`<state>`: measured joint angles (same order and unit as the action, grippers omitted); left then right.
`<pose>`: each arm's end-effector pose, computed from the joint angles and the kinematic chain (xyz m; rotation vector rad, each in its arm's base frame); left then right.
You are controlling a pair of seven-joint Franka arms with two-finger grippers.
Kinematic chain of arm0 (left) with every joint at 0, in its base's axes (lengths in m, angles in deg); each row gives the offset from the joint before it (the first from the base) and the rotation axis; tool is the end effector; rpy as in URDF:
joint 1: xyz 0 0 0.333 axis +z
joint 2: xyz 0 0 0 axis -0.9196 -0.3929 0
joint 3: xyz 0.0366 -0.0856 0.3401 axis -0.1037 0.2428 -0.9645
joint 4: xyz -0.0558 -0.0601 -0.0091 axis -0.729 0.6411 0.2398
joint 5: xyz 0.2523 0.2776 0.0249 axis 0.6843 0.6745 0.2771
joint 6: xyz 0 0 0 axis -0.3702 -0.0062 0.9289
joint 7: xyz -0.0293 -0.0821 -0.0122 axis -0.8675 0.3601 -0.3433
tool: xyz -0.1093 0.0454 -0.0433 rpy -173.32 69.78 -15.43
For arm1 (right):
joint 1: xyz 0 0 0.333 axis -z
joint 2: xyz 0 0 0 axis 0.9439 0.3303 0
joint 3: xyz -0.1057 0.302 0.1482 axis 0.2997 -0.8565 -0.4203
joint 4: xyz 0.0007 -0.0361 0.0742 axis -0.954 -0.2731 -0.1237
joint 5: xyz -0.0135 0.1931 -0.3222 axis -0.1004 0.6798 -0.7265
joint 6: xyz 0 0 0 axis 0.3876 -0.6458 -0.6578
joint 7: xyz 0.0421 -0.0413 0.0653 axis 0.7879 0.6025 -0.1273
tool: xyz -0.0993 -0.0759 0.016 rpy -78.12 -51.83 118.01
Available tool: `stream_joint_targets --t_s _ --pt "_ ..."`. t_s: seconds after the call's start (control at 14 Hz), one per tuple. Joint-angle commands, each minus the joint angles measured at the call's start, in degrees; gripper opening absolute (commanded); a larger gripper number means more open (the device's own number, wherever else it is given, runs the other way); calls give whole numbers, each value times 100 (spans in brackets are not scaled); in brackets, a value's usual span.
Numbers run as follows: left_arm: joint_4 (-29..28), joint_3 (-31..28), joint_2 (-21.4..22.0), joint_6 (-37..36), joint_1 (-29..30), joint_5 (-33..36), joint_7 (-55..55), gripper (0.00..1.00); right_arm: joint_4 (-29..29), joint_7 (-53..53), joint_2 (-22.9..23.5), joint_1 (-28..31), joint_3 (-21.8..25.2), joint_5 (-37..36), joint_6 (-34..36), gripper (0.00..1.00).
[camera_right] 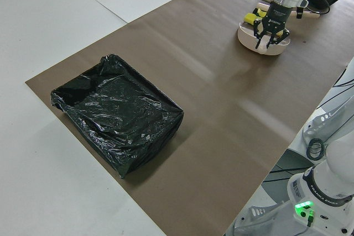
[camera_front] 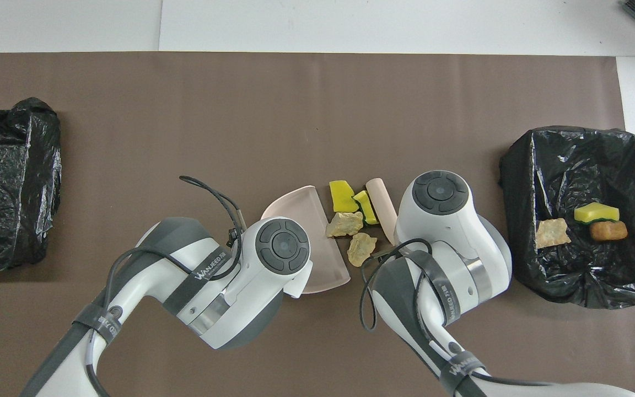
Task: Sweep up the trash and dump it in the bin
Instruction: 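Push the pieces into the dustpan with the right gripper's brush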
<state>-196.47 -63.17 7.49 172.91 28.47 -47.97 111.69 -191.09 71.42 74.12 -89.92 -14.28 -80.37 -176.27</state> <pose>0.4185 -0.3306 0.3896 -2.3146 1.7466 0.3454 0.4715 0.2303 0.3629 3.0559 0.4413 -0.4612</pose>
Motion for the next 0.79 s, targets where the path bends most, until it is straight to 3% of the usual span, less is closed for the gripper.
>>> stream_joint_targets --t_s 0.0,0.36,0.71 --pt "-266 -33 167 126 -19 93 58 0 -30 -39 -53 -346 -14 889 -113 0" --pt "-292 -33 167 284 -19 58 49 0 22 128 -115 -584 -102 1973 1 0" --pt "-380 -33 158 601 43 6 66 0 137 470 -677 -121 -85 2088 914 0"
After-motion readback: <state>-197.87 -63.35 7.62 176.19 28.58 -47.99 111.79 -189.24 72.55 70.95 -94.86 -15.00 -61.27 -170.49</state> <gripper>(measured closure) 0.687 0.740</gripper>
